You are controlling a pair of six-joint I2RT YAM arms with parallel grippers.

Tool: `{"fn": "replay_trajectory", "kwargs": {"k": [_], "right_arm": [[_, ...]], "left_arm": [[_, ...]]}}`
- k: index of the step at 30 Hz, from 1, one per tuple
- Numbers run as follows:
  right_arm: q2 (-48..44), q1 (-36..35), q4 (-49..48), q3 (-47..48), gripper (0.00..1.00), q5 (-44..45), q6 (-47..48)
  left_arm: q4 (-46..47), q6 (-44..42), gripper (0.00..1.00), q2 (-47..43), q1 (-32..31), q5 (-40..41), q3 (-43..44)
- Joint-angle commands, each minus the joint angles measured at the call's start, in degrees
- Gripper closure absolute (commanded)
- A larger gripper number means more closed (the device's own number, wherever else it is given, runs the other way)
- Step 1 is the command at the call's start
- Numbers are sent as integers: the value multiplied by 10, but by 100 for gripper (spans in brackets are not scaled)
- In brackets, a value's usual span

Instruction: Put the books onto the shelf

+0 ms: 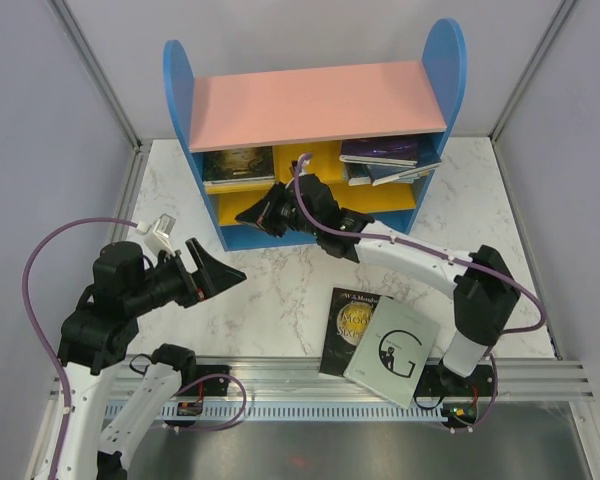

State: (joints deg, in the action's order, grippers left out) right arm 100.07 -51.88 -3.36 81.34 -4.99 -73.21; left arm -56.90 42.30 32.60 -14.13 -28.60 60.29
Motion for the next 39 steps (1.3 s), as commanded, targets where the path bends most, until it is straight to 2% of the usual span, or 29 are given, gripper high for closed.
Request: {"fn": "replay_trajectory", "kwargs": {"k": [1, 6, 11, 18, 25, 29, 32, 39], "right_arm": [[-84, -28, 21, -42, 95, 16, 41], [-166, -50, 77, -90, 100, 81, 78], [-219, -51, 99, -70, 100, 154, 125], [-269, -56, 210, 13, 100, 363, 211], [-238, -57, 298, 121, 100, 533, 335], [-205, -57, 303, 148, 100, 587, 373], [-190, -56, 303, 153, 100, 617, 381], [-155, -48, 297, 154, 100, 608, 361]], "left_arm": [[18, -19, 2, 5, 0, -2, 18], [26, -11, 2, 7, 0, 1, 9], [44, 4, 2, 11, 0, -5, 2], [63, 16, 3, 12, 0, -9, -10], [68, 19, 3, 13, 0, -12, -17], [69, 20, 4, 13, 0, -12, -20], [69, 20, 4, 13, 1, -15, -25], [69, 21, 5, 12, 1, -21, -32]]}}
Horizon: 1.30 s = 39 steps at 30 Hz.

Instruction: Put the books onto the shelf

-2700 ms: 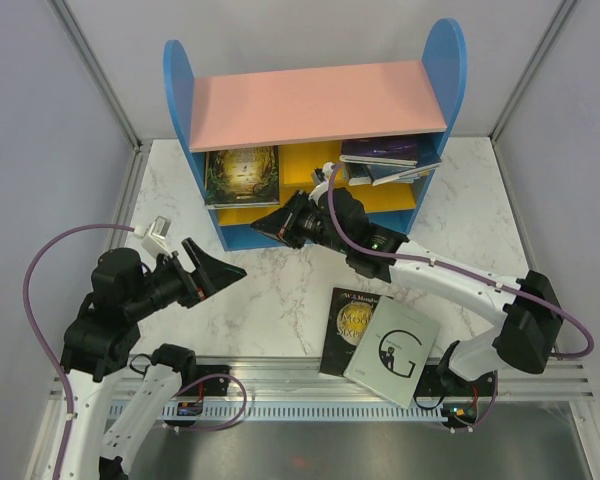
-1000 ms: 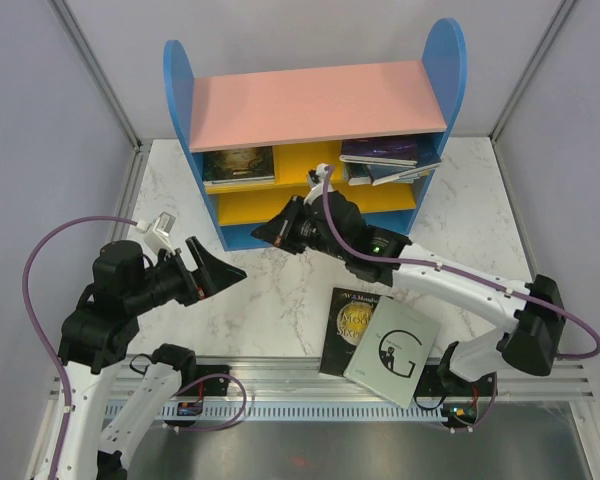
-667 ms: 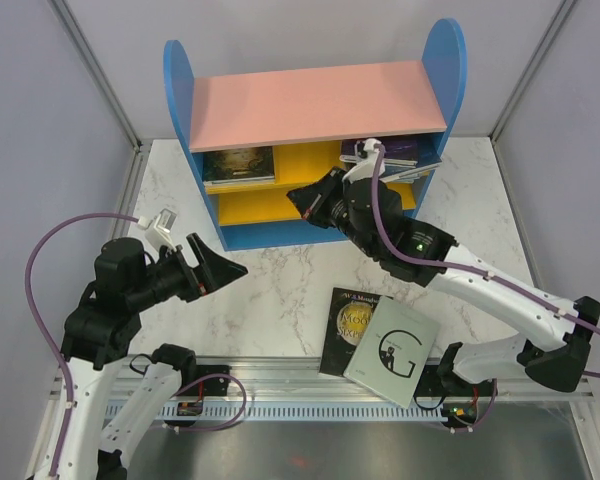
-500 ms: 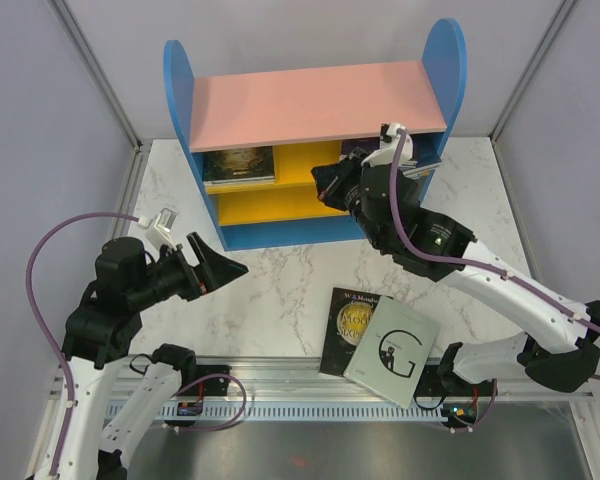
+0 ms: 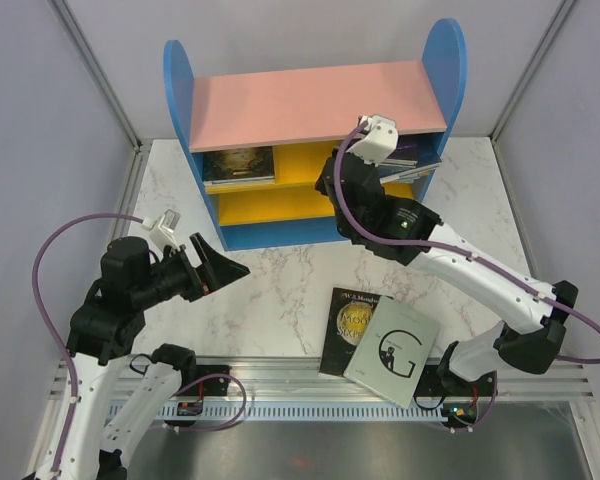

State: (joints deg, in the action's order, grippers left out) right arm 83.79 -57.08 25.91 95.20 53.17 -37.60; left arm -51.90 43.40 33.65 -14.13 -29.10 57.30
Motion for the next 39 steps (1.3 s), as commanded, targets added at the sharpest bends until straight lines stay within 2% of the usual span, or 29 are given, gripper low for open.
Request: {"fn": "replay_trajectory", "kwargs": {"k": [1, 7, 19, 32, 39], "right_arm": [[11, 9, 2, 15, 100, 25, 4], [38, 73, -15, 13, 100, -45, -32], [107, 116, -20, 61, 100, -90, -27], [19, 155, 26, -11, 100, -32, -57], [-54, 159, 31, -51, 100, -71, -66]], "left_arm": [[18, 10, 5, 1, 0, -16, -2], [17, 10, 6, 0, 0, -16, -2], [15, 4, 6, 6, 0, -5, 14], [16, -7, 6, 22, 0, 10, 25], [23, -9, 6, 32, 1, 12, 23]]}}
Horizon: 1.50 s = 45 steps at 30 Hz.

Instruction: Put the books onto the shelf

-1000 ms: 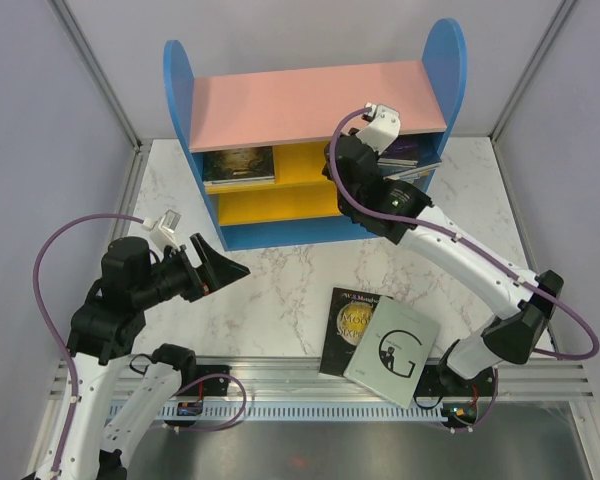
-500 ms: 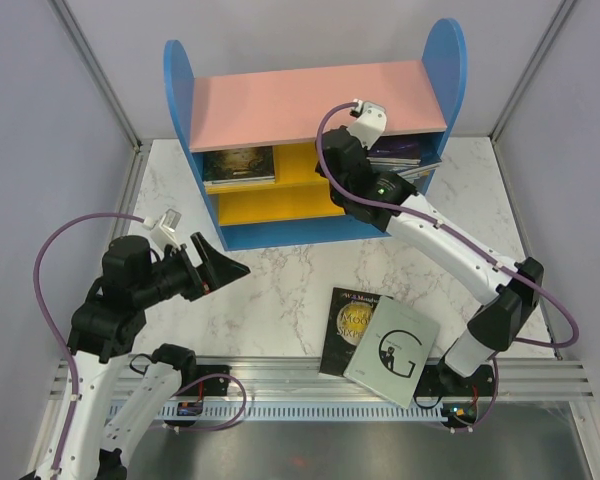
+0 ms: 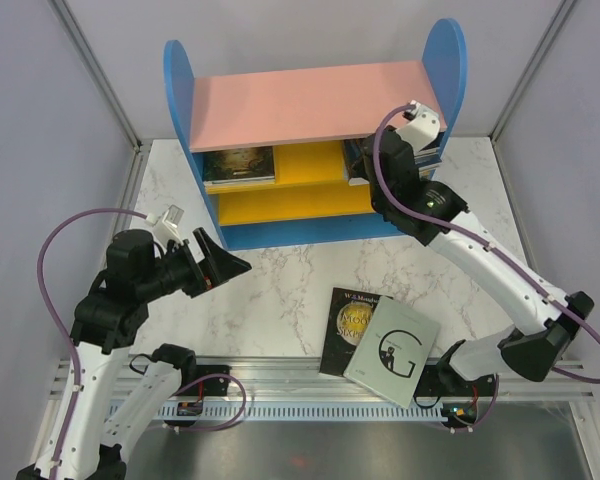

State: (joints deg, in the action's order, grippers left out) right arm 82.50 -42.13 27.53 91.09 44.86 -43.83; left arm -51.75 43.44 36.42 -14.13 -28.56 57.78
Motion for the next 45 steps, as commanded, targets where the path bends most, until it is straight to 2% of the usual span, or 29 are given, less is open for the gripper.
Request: {"fn": "replay_trajectory", "kwargs": {"k": [1, 5, 8, 11, 16, 21, 33, 45], "right_arm": [[-46, 10, 10, -9, 100, -4, 1], [-73, 9, 3, -6, 100, -91, 20], [-110, 10, 3, -19, 100, -116, 29], [-162, 11, 22, -49, 100, -113, 36], [-175, 10, 88, -97, 100, -126, 30], [-188, 10, 99, -160, 100, -126, -12], [-116, 20, 104, -110, 100, -108, -6], [-27, 40, 74, -43, 100, -145, 26]], "left_arm": [[23, -9, 6, 5, 0, 6, 18], [27, -9, 6, 7, 0, 6, 17], [27, -8, 6, 7, 0, 8, 17], [27, -6, 6, 2, 1, 10, 12], [35, 0, 6, -2, 0, 12, -1], [40, 7, 6, -3, 0, 11, -3], [40, 16, 6, -21, 1, 15, -4], [34, 16, 6, -27, 1, 23, 8]]}}
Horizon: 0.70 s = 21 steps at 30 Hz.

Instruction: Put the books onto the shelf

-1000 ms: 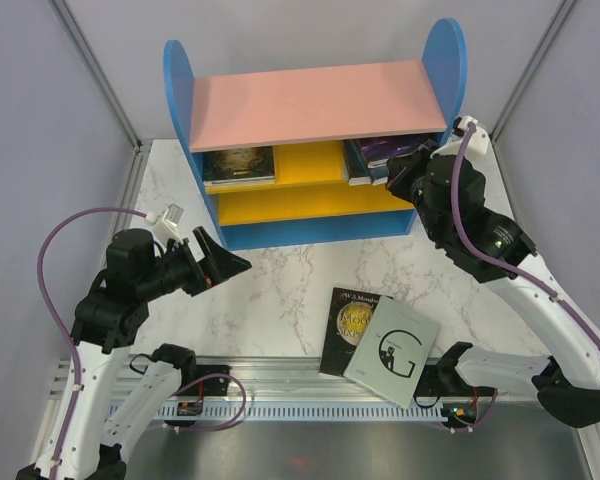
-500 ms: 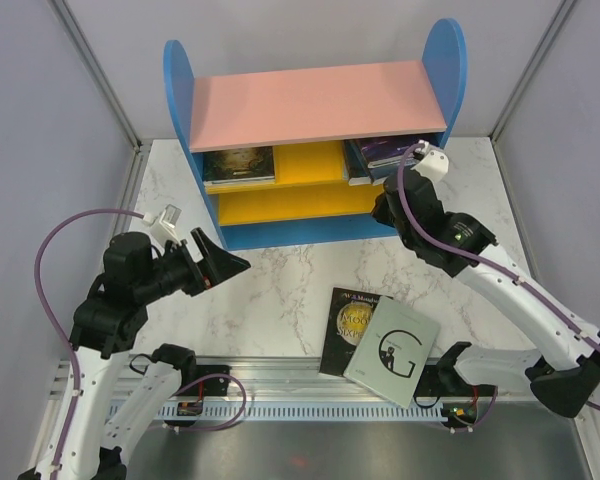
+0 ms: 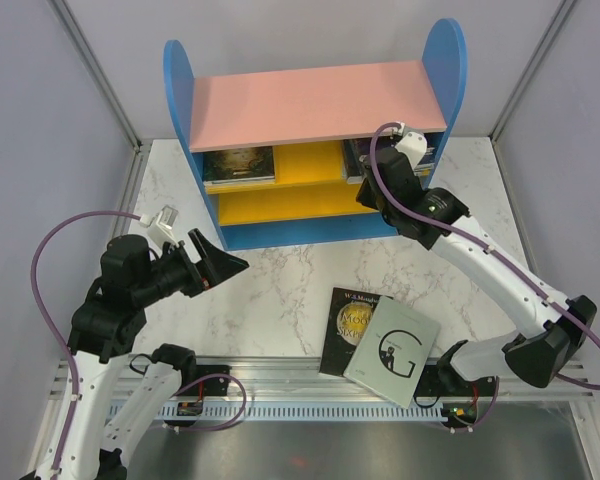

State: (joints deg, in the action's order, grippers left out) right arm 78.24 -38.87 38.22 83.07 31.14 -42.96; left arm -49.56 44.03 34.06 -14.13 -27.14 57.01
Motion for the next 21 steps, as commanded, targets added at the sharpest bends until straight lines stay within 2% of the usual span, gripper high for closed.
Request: {"fn": "replay_trajectory", "kwargs": {"k": [1, 11, 18, 20, 21], "right_arm": [[20, 7, -34, 42, 100, -12, 19], [28, 8, -46, 62, 100, -70, 34], [-89, 7, -23, -44, 100, -124, 28], [-137, 7, 0, -105, 96, -137, 17], [-153, 6, 5, -130, 83, -161, 4]], "left_arm": [[11, 11, 6, -3, 0, 9, 14], [11, 11, 6, 5, 0, 15, 8], [22, 3, 6, 28, 0, -5, -12], [35, -1, 5, 40, 0, -16, -25], [42, -1, 5, 55, 0, -36, -45]]}}
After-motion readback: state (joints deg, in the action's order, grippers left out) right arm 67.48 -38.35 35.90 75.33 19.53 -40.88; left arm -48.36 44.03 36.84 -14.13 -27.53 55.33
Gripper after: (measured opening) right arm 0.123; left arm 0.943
